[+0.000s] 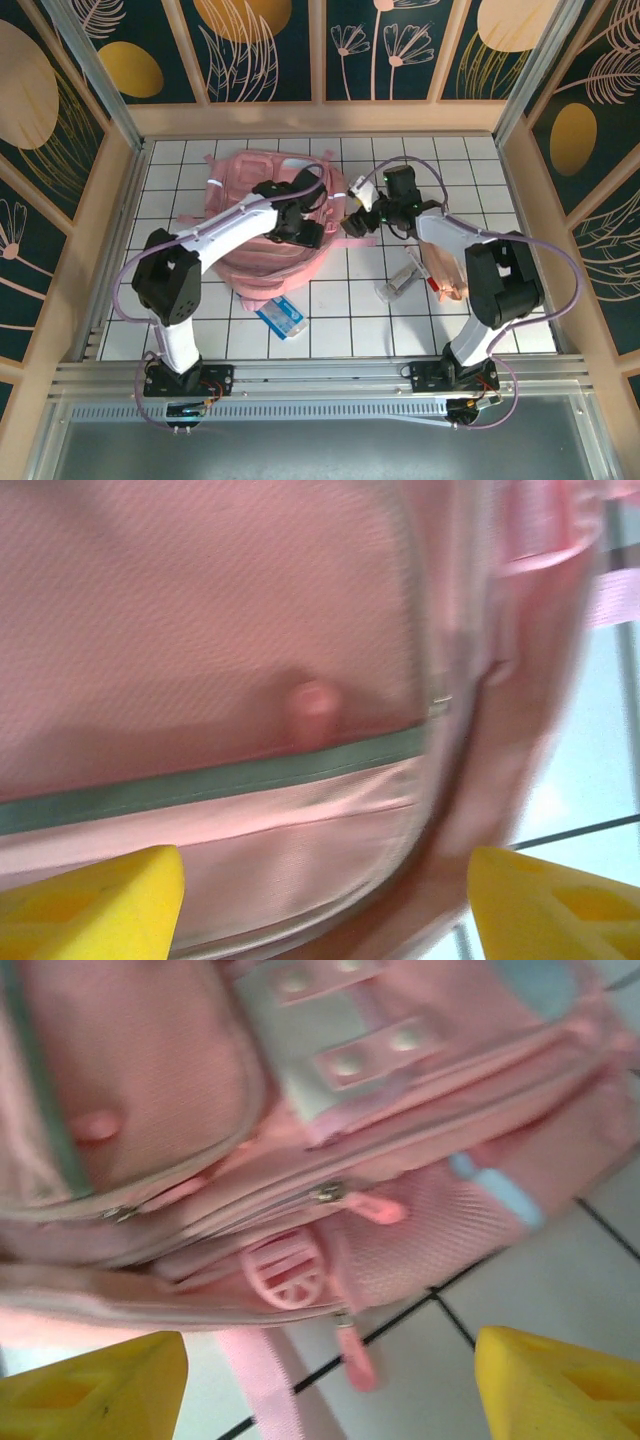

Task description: Pack the student bag

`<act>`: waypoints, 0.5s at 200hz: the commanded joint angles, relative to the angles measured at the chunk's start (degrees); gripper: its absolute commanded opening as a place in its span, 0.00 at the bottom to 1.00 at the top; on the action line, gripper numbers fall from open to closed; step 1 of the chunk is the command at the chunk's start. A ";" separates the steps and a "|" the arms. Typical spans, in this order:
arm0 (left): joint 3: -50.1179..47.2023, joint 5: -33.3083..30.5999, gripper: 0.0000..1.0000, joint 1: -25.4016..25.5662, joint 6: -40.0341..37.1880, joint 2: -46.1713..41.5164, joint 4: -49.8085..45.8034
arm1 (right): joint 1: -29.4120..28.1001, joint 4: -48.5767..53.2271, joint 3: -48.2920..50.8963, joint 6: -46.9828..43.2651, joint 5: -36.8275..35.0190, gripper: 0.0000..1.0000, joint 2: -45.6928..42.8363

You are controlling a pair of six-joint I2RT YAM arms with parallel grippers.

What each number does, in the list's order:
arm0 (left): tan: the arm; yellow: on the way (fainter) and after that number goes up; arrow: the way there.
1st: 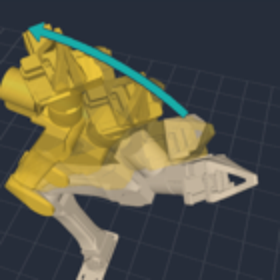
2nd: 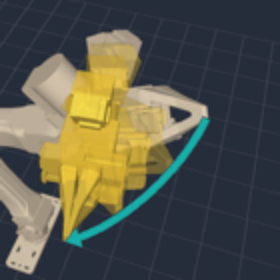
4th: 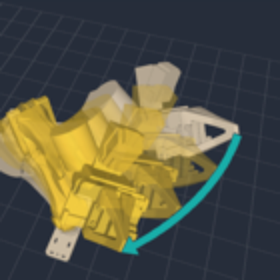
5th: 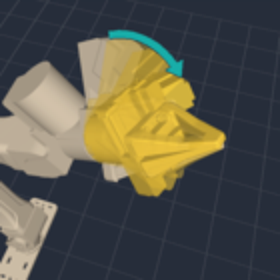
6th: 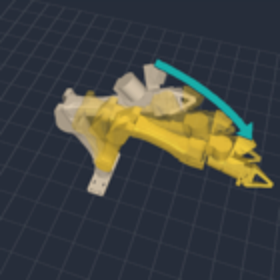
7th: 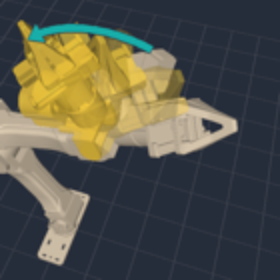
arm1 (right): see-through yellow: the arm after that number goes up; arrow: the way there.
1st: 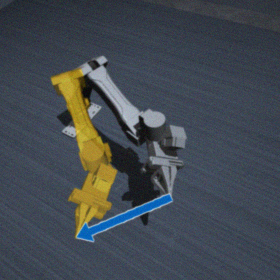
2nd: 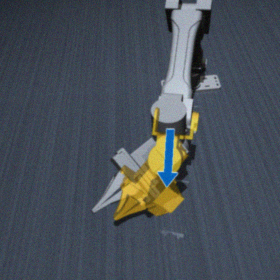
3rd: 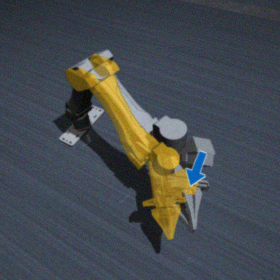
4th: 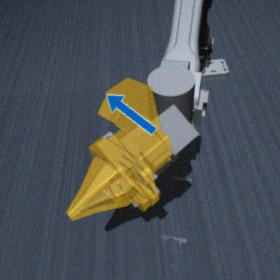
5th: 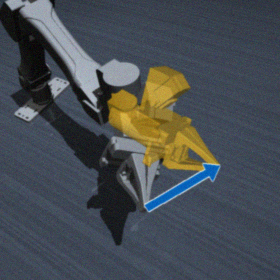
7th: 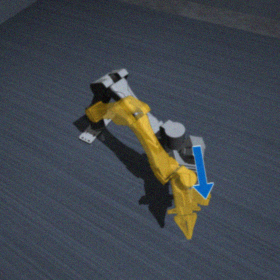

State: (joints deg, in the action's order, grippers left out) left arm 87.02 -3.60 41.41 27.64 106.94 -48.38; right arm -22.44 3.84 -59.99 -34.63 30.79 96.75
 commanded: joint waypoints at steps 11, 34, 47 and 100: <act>0.44 -5.11 0.75 0.63 9.05 4.11 -0.90 | 1.09 9.17 -3.16 -19.64 11.26 0.76 4.15; 0.70 -11.26 0.73 0.78 14.53 6.38 -6.03 | 3.19 8.79 -4.32 -27.53 15.47 0.76 6.68; 0.08 -12.27 0.69 0.75 16.33 6.55 -5.76 | 4.63 8.79 -5.72 -31.52 18.42 0.76 8.26; 1.58 -15.75 0.23 0.77 16.00 9.92 -8.44 | 4.55 14.77 -17.62 -39.83 19.75 0.70 16.91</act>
State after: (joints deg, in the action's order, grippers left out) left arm 87.20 -13.82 42.83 42.52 114.30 -51.29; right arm -16.82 15.20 -73.03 -68.49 48.14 110.85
